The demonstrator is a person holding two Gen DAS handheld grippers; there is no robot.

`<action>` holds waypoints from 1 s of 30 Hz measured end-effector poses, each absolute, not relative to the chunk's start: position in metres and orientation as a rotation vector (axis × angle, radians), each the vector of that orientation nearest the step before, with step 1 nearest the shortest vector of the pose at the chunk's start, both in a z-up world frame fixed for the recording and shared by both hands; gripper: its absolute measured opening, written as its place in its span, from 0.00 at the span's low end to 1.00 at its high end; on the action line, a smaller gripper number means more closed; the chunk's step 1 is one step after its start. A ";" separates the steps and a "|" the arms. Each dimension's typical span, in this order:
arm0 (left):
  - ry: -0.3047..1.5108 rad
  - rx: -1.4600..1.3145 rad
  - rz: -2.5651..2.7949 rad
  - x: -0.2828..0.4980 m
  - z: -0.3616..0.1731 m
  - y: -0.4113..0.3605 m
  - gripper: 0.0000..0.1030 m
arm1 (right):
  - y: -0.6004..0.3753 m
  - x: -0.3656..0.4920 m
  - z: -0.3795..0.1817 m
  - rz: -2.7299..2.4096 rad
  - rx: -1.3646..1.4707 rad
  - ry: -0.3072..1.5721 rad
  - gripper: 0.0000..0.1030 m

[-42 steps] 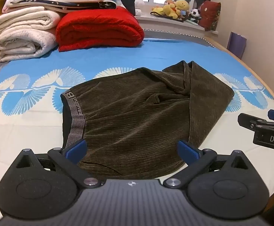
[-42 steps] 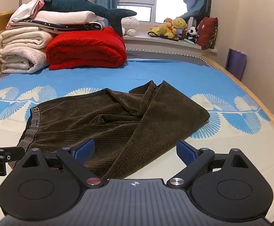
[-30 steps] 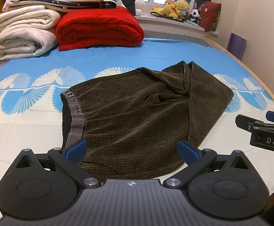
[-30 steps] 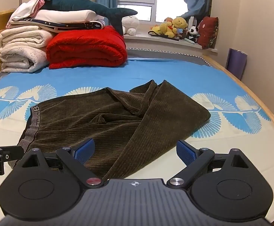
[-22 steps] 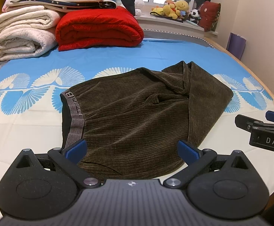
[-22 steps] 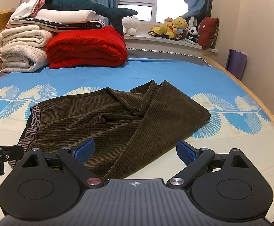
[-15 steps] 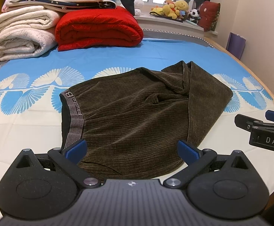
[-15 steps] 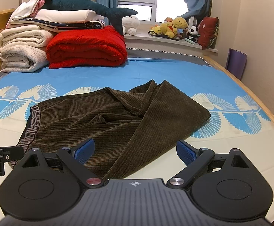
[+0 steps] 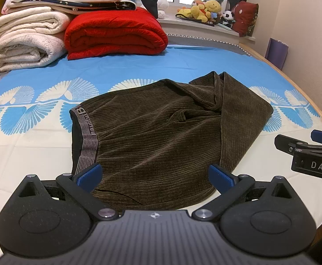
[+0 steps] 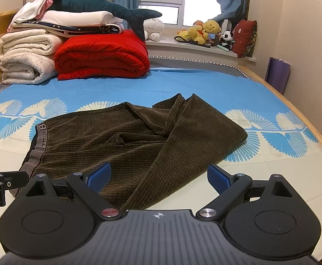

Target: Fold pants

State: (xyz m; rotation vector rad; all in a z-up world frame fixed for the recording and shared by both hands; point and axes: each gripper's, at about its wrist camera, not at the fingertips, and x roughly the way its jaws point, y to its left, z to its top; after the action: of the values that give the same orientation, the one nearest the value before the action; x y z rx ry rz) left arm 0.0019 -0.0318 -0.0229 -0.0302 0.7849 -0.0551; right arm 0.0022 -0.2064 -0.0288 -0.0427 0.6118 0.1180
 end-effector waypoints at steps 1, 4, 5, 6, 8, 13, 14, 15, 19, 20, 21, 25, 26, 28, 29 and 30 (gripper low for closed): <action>0.785 -0.030 -0.055 0.002 -0.023 -0.032 0.99 | -0.206 0.003 -0.029 0.120 -0.043 0.612 0.92; 0.785 -0.030 -0.055 0.002 -0.023 -0.032 0.99 | -0.206 0.003 -0.029 0.123 -0.041 0.613 0.92; 0.785 -0.030 -0.054 0.001 -0.023 -0.032 0.99 | -0.206 0.003 -0.029 0.123 -0.040 0.613 0.92; 0.785 -0.032 -0.054 0.001 -0.023 -0.032 0.99 | -0.206 0.003 -0.029 0.124 -0.041 0.613 0.92; 0.784 -0.031 -0.055 0.001 -0.023 -0.032 0.99 | -0.206 0.003 -0.029 0.123 -0.040 0.613 0.92; 0.747 -0.103 -0.048 0.005 -0.005 -0.010 0.75 | -0.209 0.004 -0.028 0.115 -0.011 0.610 0.92; 0.745 -0.140 -0.033 0.011 0.003 0.004 0.54 | -0.214 0.005 -0.025 0.106 0.020 0.601 0.92; 0.758 -0.176 -0.017 0.020 0.010 0.021 0.45 | -0.219 0.006 -0.024 0.097 0.044 0.596 0.92; 0.781 -0.285 0.029 0.064 0.033 0.083 0.24 | -0.242 0.016 -0.018 0.044 0.137 0.584 0.81; 0.777 -0.302 0.033 0.077 0.034 0.098 0.24 | -0.246 0.020 -0.018 0.038 0.152 0.575 0.79; 0.779 -0.319 0.047 0.088 0.032 0.111 0.24 | -0.250 0.025 -0.018 0.033 0.163 0.572 0.78; 0.824 -0.491 0.095 0.113 -0.014 0.159 0.24 | -0.255 0.054 -0.019 0.009 0.155 0.584 0.78; 0.893 -0.502 0.120 0.118 -0.034 0.166 0.23 | -0.256 0.065 -0.021 0.012 0.147 0.581 0.78; 1.025 -0.625 0.167 0.126 -0.067 0.182 0.20 | -0.256 0.086 -0.026 0.021 0.132 0.570 0.78; 1.035 -0.662 0.143 0.129 -0.074 0.185 0.20 | -0.255 0.100 -0.030 0.029 0.122 0.571 0.78; 1.035 -0.651 0.129 0.133 -0.078 0.186 0.20 | -0.254 0.110 -0.034 0.041 0.127 0.577 0.78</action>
State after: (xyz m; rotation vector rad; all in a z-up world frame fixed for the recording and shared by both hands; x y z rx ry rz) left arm 0.1325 0.1856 -0.0783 -0.6512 1.0346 0.1288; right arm 0.1103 -0.2541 -0.0338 0.1266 0.5773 0.0413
